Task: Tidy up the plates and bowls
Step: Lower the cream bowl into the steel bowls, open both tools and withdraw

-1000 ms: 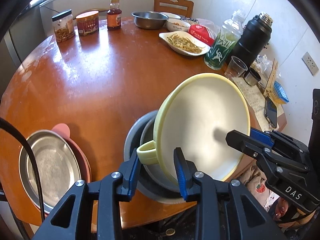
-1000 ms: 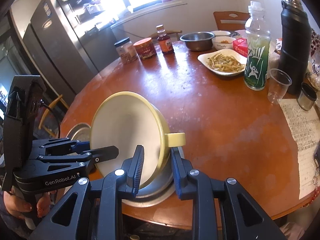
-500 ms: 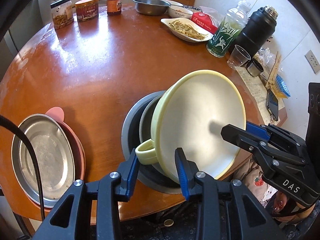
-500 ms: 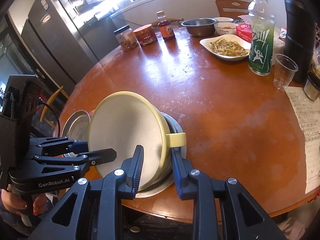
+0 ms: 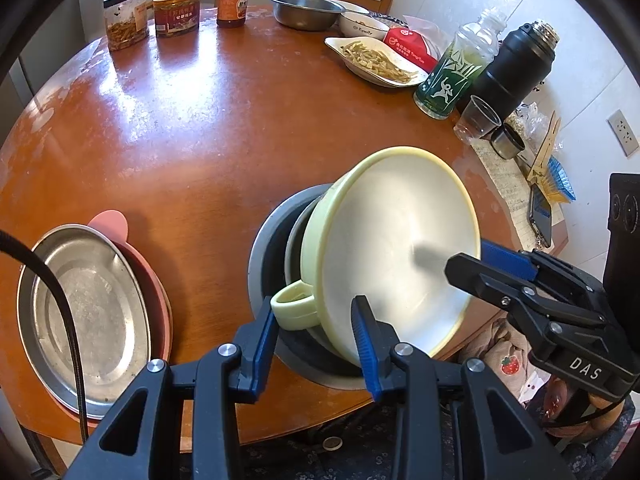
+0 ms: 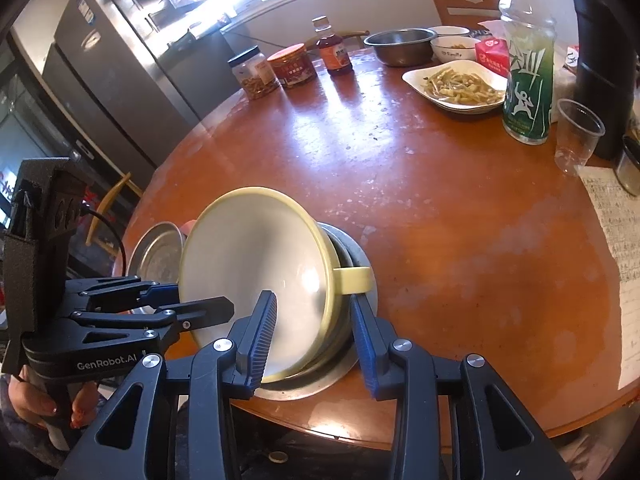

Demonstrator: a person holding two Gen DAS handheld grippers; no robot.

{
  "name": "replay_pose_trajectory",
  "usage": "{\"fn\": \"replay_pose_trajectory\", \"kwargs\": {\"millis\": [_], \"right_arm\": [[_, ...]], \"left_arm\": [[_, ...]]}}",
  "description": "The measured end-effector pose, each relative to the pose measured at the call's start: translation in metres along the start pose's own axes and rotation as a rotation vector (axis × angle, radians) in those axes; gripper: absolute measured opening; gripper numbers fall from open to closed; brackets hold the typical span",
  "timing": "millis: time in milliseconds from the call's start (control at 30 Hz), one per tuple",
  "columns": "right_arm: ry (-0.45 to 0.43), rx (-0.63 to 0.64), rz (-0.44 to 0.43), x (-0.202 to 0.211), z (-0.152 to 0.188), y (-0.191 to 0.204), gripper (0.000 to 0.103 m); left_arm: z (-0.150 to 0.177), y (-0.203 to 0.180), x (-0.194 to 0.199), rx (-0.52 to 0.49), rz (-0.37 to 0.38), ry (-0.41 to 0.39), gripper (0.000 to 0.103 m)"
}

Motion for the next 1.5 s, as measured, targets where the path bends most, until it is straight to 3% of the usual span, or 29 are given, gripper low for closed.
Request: {"fn": "replay_pose_trajectory", "kwargs": {"millis": [67, 600, 933, 1167, 1500], "right_arm": [[-0.015, 0.000, 0.011, 0.005, -0.001, -0.002, 0.049], [-0.030, -0.022, 0.019, 0.011, -0.005, -0.009, 0.051], [-0.047, -0.029, 0.021, 0.016, -0.006, -0.010, 0.055], [-0.054, -0.035, 0.023, 0.019, -0.005, -0.012, 0.055], [-0.058, -0.082, 0.034, 0.024, 0.002, -0.037, 0.055]], "left_arm": [[0.000, 0.002, 0.000, 0.002, -0.004, 0.002, 0.037], [0.001, 0.003, 0.013, -0.015, -0.001, -0.043, 0.045], [-0.001, 0.013, 0.042, 0.029, 0.047, -0.132, 0.050], [0.004, 0.037, 0.058, 0.087, -0.007, -0.183, 0.050], [0.034, 0.043, 0.034, 0.081, -0.008, -0.131, 0.051]]}}
Point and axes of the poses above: each gripper's, at about its wrist camera, not at the fingertips, and x roughly against the way its jaws point, y to its left, z to its underside, the point moved 6 cm from there along -x, roughly the way its jaws point, and after that the axes turned 7 degrees about y, right-handed, at the moved point
